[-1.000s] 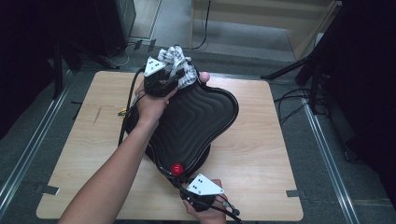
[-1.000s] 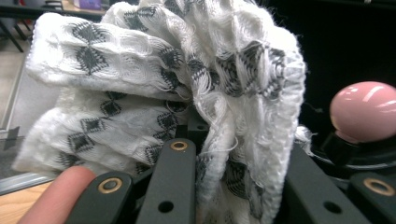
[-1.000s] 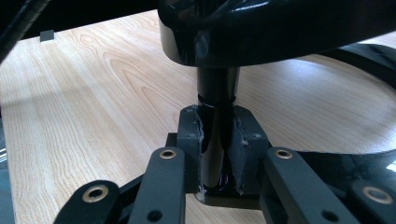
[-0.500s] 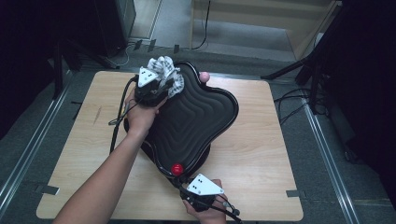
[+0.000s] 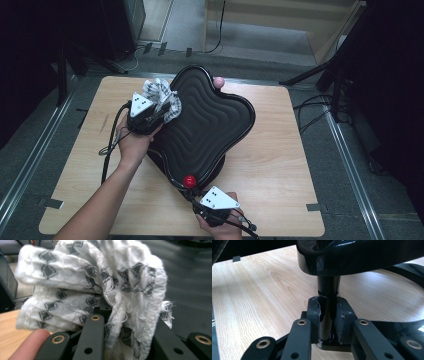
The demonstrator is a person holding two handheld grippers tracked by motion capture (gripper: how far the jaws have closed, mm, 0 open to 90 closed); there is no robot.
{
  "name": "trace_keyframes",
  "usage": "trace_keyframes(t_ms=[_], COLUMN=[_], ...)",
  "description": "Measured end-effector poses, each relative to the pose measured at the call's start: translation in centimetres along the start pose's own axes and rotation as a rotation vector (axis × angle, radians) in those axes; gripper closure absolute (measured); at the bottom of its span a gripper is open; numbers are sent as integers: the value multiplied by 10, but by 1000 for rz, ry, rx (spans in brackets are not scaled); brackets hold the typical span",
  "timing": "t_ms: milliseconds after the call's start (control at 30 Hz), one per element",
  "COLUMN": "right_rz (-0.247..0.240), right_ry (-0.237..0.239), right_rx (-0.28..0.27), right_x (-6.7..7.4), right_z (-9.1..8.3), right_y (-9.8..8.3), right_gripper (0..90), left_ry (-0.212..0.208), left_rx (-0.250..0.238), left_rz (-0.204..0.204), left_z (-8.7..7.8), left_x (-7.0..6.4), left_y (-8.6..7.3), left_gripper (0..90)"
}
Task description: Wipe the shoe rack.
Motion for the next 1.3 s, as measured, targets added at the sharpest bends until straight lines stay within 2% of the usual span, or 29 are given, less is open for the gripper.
trace_keyframes(t_ms=[200, 433, 700, 900, 1133, 1300], right_rz=[1, 3, 4, 3, 3, 1], right_ry=[-1, 0, -1, 0, 2, 2], right_rx=[0, 0, 0, -1, -2, -3], right_x=[0, 0, 0, 0, 0, 0], right_z=[0, 0, 0, 0, 0, 0], right_y=[0, 0, 0, 0, 0, 0], right_gripper=[761, 760, 760, 760, 760, 760], left_ry=[10, 32, 40, 22, -15, -39], left_rx=[31, 43, 51, 47, 37, 27], left_rz=[-35, -50, -60, -45, -18, -16], left_z=[-12, -25, -27, -16, 5, 21], left_x=[7, 20, 21, 9, -17, -33], left_y=[-11, -24, -25, -14, 8, 24], left_gripper=[787, 787, 789, 789, 788, 788])
Point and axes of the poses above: each handheld gripper's, and its own axes: z roughly forward along the jaws, y roughly out of its top, x roughly to its left, the point moved 8 cm from there along z, roughly forward along the jaws, and after that the axes turned 6 degrees about -z, right-handed, at the moved point
